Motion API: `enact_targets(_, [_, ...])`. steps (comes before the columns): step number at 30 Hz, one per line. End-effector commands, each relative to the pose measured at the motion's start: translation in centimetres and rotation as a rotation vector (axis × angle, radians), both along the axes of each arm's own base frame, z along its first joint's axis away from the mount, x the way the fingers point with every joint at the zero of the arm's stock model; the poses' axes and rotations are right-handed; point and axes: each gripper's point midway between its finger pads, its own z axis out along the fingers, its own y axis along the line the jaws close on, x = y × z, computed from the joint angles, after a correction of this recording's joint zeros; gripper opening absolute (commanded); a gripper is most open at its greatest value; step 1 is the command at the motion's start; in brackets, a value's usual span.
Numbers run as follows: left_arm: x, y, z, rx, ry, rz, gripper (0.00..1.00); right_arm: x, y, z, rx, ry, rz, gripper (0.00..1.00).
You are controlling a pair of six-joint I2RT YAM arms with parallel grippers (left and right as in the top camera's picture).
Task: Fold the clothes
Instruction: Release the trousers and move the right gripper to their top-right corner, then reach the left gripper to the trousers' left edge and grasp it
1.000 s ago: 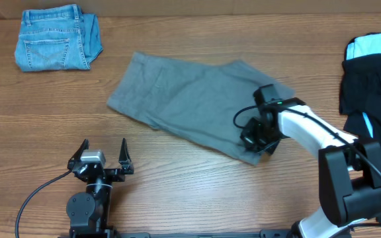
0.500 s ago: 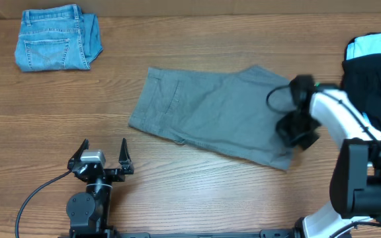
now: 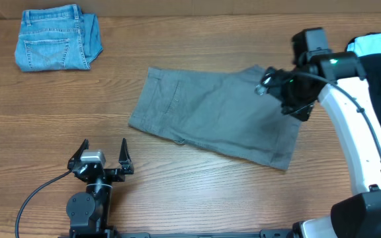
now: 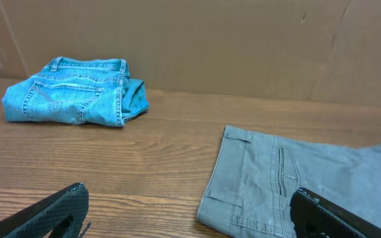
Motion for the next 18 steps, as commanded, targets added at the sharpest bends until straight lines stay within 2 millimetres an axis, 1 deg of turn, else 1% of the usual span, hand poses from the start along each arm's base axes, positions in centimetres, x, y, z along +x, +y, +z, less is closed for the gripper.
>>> enact_targets(1, [0.0,-0.3,0.1,0.018,-0.01,-0.022,1.0,-0.4,2.1,0.8,0.036,-0.024,0.091,1.0])
enact_targets(3, [-0.1,-0.9,0.2,-0.046,-0.01,-0.049,1.0,-0.4,2.9,0.9,0.037,-0.035,0.114,1.0])
enact_targets(4, [-0.1,-1.3,0.4,-0.108,-0.017,-0.072,1.0,-0.2,3.1,0.9,0.039,-0.044,0.118,1.0])
enact_targets(5, [-0.1,-2.2,1.3,-0.18,-0.042,-0.119,1.0,0.0,3.3,1.0,0.041,-0.054,0.123,1.0])
enact_targets(7, [-0.9,-5.1,3.9,-0.279,-0.113,-0.301,1.0,0.4,3.4,1.1,0.043,-0.071,0.123,1.0])
enact_targets(8, [-1.5,-6.2,5.2,-0.275,-0.157,-0.379,1.0,0.4,3.4,1.1,0.044,-0.074,0.123,1.0])
enact_targets(9, [-1.9,-6.9,6.2,-0.266,-0.195,-0.426,1.0,0.5,3.4,1.2,0.044,-0.076,0.123,1.0])
enact_targets(14, [-2.8,-7.2,9.4,-0.276,-0.238,-0.455,1.0,0.6,3.3,1.2,0.042,-0.079,0.121,1.0])
enact_targets(18, [-3.1,-7.3,13.0,-0.25,-0.251,-0.457,1.0,0.6,3.3,1.2,0.041,-0.08,0.121,1.0])
